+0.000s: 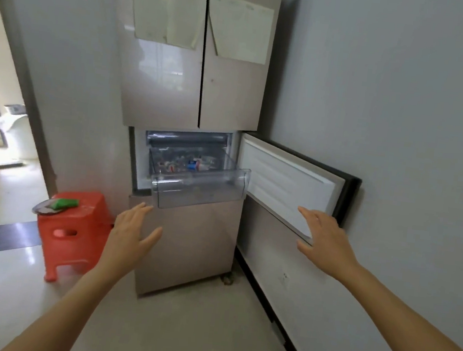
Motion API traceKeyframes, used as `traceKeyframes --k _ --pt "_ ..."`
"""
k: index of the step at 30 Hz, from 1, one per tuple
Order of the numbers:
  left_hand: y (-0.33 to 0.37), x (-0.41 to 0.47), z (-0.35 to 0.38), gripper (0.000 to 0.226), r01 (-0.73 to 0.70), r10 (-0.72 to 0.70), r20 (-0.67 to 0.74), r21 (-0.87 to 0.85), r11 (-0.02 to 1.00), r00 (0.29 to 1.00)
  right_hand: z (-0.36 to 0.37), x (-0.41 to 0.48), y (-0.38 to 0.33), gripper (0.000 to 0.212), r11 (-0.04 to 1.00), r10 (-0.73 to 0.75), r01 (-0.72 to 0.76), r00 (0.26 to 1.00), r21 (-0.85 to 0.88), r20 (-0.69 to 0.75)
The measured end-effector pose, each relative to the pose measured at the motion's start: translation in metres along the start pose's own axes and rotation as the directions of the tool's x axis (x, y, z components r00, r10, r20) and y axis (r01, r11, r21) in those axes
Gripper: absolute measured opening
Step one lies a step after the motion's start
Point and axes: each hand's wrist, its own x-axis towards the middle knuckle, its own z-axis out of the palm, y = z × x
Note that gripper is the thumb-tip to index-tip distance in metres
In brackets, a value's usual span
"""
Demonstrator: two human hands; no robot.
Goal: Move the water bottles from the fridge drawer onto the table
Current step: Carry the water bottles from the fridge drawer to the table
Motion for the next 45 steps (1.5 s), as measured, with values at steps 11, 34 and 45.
traceKeyframes --k 11,34,45 --pt "0.017 0.143 0.073 0.050 0.145 -0.136 -0.116 0.072 0.987 0.984 0.050 0.210 0.046 0.062 0.985 -0.169 0.167 0.982 0.038 0.084" --pt "-0.136 0.394 0.140 0.037 0.255 -0.255 -0.080 -0.011 0.967 0.964 0.194 0.496 -0.055 0.055 0.937 -0.320 0.286 0.932 0.200 0.170" --pt "-0.167 0.451 0.210 0.022 0.250 -0.243 0.173 -0.024 0.968 0.955 0.283 0.567 -0.078 0.040 0.935 -0.264 0.127 0.872 0.331 0.412"
